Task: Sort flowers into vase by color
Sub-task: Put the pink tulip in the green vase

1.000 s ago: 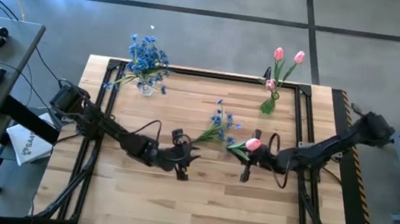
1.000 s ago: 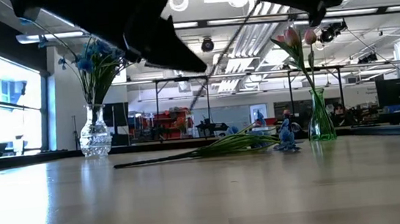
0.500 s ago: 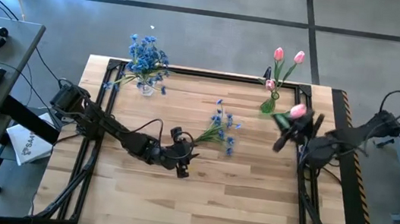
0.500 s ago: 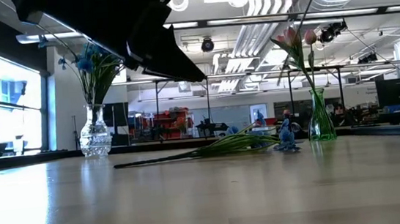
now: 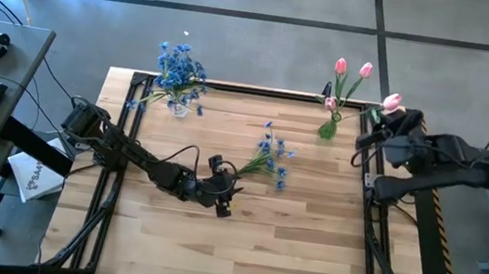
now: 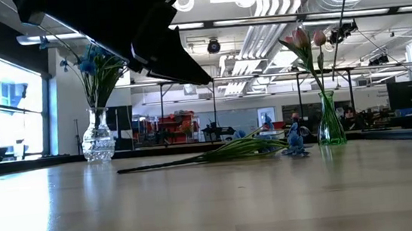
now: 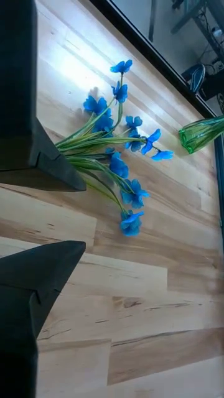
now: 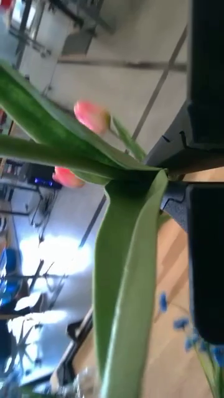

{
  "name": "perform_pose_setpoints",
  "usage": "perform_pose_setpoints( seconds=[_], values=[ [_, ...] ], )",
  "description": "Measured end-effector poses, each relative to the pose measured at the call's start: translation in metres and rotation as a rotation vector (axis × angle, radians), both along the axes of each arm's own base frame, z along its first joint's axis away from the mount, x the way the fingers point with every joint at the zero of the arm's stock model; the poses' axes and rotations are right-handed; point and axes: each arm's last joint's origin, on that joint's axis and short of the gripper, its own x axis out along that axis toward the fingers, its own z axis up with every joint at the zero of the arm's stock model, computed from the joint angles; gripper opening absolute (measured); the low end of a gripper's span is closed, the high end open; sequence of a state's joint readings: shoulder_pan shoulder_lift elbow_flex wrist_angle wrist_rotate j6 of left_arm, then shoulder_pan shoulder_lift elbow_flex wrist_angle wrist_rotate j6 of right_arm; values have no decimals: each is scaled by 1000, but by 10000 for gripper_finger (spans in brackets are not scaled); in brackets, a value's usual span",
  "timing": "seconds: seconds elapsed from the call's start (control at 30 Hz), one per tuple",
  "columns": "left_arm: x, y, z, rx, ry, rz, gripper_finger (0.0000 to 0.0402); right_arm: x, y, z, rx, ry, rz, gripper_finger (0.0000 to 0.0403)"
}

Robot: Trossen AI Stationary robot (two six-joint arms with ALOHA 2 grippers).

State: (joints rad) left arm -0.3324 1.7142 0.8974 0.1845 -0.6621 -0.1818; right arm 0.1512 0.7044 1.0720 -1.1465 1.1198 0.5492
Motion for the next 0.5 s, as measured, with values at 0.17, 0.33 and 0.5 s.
perform_pose_setpoints(
  seconds=[0.17, 0.33, 0.5],
  values=[
    [1, 4, 0, 0, 0, 11, 129, 1, -9, 6, -7, 28, -40, 0],
    [2, 8, 0, -1, 0, 24, 129, 10, -17, 14, -2, 25, 5, 0],
    [2, 8, 0, 0, 1, 24, 129, 19, -30, 13, 18, 76, 1, 0]
  ],
)
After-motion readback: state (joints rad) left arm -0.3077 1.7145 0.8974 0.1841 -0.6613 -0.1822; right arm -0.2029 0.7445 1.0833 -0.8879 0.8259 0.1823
